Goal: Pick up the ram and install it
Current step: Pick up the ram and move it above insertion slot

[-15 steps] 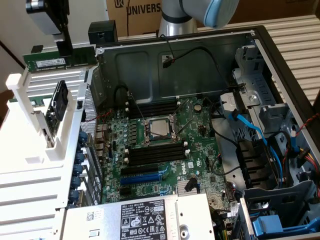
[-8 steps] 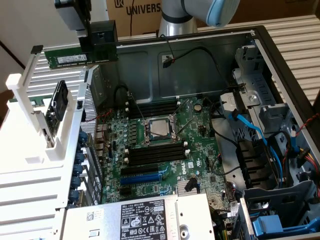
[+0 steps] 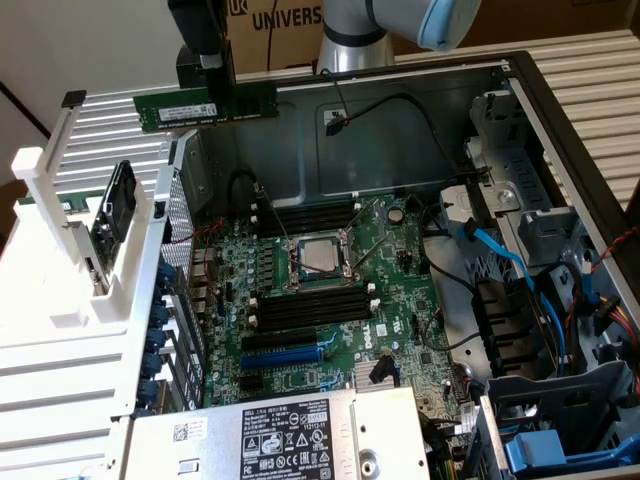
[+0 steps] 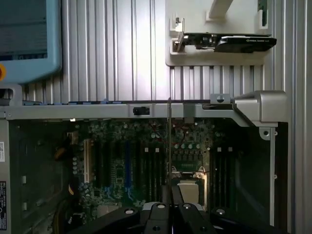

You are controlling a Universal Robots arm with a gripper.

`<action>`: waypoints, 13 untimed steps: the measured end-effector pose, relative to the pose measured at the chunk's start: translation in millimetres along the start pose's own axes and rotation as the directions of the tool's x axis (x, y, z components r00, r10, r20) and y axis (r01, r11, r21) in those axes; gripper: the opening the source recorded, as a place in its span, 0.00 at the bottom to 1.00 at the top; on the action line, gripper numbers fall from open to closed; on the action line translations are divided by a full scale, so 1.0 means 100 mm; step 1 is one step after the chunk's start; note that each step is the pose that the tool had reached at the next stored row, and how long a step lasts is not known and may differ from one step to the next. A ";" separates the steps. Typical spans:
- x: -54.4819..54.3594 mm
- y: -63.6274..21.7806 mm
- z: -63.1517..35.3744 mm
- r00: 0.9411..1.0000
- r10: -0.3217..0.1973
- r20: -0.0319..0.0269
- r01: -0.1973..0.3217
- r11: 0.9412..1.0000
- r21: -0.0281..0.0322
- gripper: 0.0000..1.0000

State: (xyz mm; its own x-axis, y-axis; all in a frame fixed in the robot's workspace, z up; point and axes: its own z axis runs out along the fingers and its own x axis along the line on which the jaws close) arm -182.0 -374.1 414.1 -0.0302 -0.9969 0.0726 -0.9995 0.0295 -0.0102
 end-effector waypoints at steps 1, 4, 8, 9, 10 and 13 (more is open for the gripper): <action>0.00 -0.046 0.000 1.000 0.000 0.000 0.000 1.000 0.000 0.12; 0.00 -0.227 0.002 1.000 0.000 0.000 0.000 1.000 0.000 0.12; 0.01 -0.424 0.031 1.000 0.000 0.000 0.000 1.000 0.000 0.12; 0.02 -0.442 0.052 1.000 0.000 0.000 0.000 1.000 0.000 0.12; 0.02 -0.460 0.070 1.000 0.000 0.000 0.000 1.000 0.000 0.12; 0.04 -0.519 0.126 1.000 0.000 0.000 0.000 1.000 0.001 0.12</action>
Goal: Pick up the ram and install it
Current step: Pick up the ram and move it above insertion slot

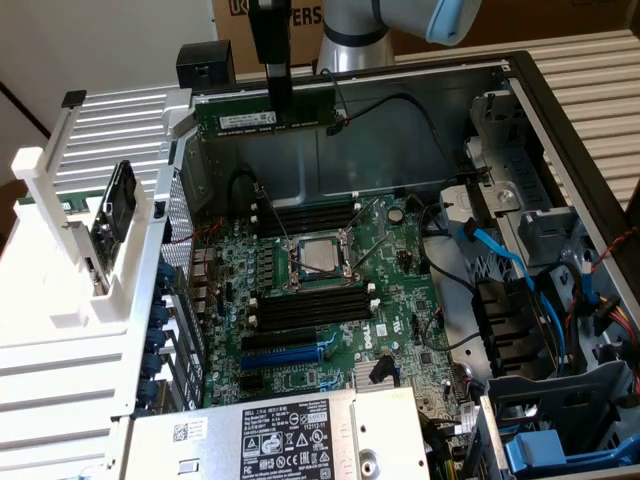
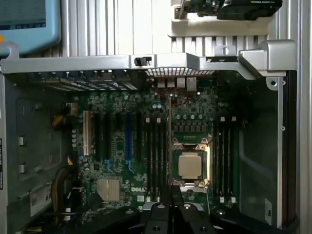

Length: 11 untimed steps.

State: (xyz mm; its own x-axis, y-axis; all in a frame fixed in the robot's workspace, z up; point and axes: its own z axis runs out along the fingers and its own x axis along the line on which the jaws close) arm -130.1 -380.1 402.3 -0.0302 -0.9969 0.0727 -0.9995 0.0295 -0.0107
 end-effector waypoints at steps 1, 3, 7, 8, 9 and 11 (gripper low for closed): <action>0.01 -0.017 0.019 1.000 0.000 0.000 0.000 1.000 0.000 0.12; 0.02 -0.047 0.055 1.000 0.000 0.000 0.000 1.000 0.000 0.12; 0.04 -0.089 0.133 1.000 0.002 0.000 -0.002 1.000 0.000 0.12; 0.05 -0.098 0.152 1.000 0.003 0.000 -0.003 1.000 0.000 0.12; 0.05 -0.107 0.171 1.000 0.004 0.000 -0.004 1.000 0.000 0.12; 0.06 -0.127 0.208 1.000 0.006 0.000 -0.006 1.000 0.000 0.12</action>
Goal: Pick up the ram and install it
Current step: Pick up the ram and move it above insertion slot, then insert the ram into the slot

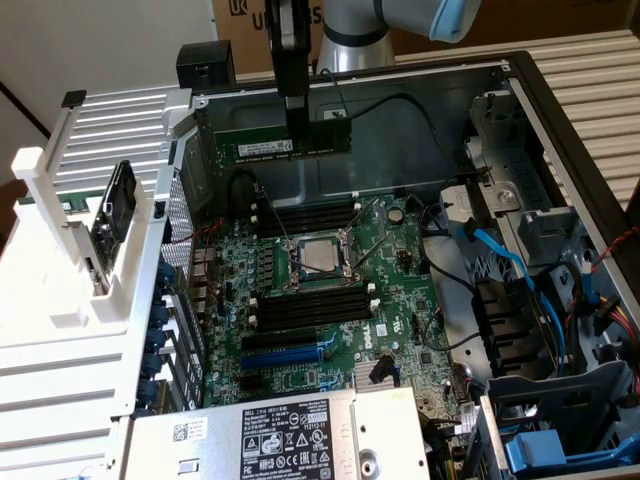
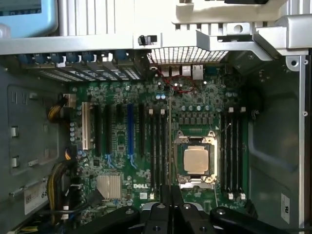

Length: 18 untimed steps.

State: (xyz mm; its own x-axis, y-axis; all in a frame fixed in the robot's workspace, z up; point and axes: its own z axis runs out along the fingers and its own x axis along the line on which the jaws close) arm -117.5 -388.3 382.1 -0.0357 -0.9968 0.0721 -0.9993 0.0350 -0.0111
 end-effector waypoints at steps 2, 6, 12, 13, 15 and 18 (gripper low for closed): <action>0.00 -0.041 0.054 1.000 0.002 0.002 -0.002 1.000 0.000 0.12; 0.00 -0.098 0.118 1.000 0.006 0.009 -0.006 1.000 0.000 0.12; 0.01 -0.130 0.197 1.000 0.019 0.016 -0.019 1.000 0.000 0.12; 0.01 -0.130 0.197 1.000 0.019 0.016 -0.019 1.000 0.001 0.12; 0.01 -0.130 0.197 1.000 0.019 0.016 -0.019 1.000 0.001 0.12; 0.01 -0.130 0.197 1.000 0.019 0.016 -0.019 1.000 0.001 0.12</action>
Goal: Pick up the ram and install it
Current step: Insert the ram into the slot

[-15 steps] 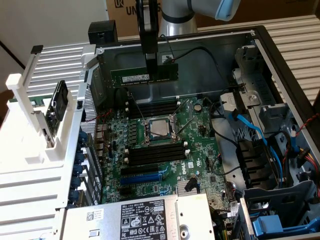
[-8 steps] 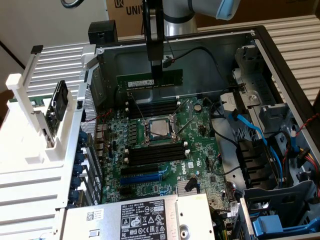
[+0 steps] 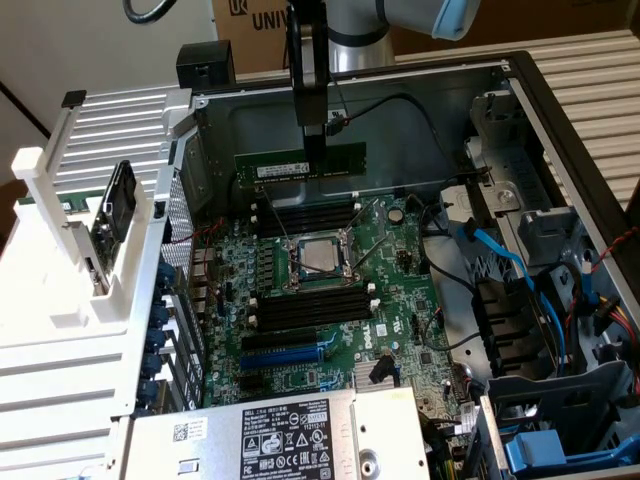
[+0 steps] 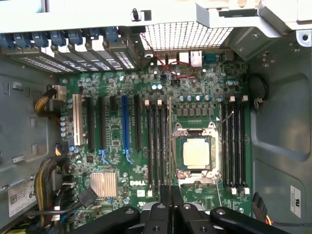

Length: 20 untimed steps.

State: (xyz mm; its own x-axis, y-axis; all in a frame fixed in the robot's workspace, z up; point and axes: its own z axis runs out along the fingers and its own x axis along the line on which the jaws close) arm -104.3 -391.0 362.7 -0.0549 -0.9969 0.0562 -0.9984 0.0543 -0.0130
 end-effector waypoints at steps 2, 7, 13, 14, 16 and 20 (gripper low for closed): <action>0.00 0.000 0.000 1.000 0.000 0.000 0.000 1.000 0.000 0.12; 0.00 0.000 0.000 1.000 0.000 0.000 0.000 1.000 0.000 0.12; 0.00 0.018 0.093 1.000 0.001 0.005 -0.001 1.000 0.008 0.12; 0.00 0.024 0.106 1.000 0.001 0.006 -0.001 1.000 0.012 0.12; -0.01 0.035 0.128 1.000 0.001 0.006 -0.001 1.000 0.016 0.12; 0.16 0.042 0.217 0.998 0.002 0.060 -0.003 1.000 0.015 0.12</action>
State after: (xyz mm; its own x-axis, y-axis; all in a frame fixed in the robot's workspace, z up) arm -109.2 -407.8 341.9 -0.0559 -0.9984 -0.0039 -0.9980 0.0560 -0.0284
